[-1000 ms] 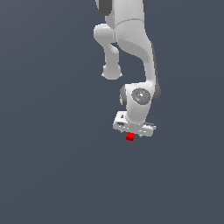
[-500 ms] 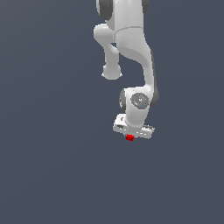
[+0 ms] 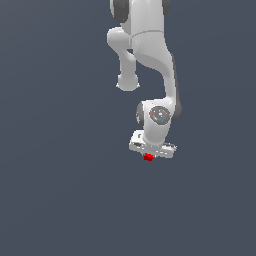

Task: Stack the red cube on top of the green cube.

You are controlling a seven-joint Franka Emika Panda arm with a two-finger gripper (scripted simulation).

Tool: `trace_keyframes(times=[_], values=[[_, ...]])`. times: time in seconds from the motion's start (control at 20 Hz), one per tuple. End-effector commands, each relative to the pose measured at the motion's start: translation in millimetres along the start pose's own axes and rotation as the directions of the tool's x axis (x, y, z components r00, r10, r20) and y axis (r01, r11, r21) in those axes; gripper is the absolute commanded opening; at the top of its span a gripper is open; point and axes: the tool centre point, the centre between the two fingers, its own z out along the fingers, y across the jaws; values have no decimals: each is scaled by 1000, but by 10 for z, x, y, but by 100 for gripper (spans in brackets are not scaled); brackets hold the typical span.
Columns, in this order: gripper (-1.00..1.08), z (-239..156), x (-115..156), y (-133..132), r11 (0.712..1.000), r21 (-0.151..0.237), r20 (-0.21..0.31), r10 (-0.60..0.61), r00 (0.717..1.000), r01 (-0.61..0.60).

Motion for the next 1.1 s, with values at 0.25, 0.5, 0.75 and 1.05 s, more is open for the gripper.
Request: trace_keyframes(times=[0.25, 0.5, 0.75, 1.05], values=[[-100, -192, -4, 2, 1000, 0, -1, 0, 1000, 0], [-100, -525, -10, 5, 1000, 0, -1, 0, 1000, 0], [-100, -832, -11, 6, 1000, 0, -1, 0, 1000, 0], [-100, -994, -2, 2, 1000, 0, -1, 0, 1000, 0]])
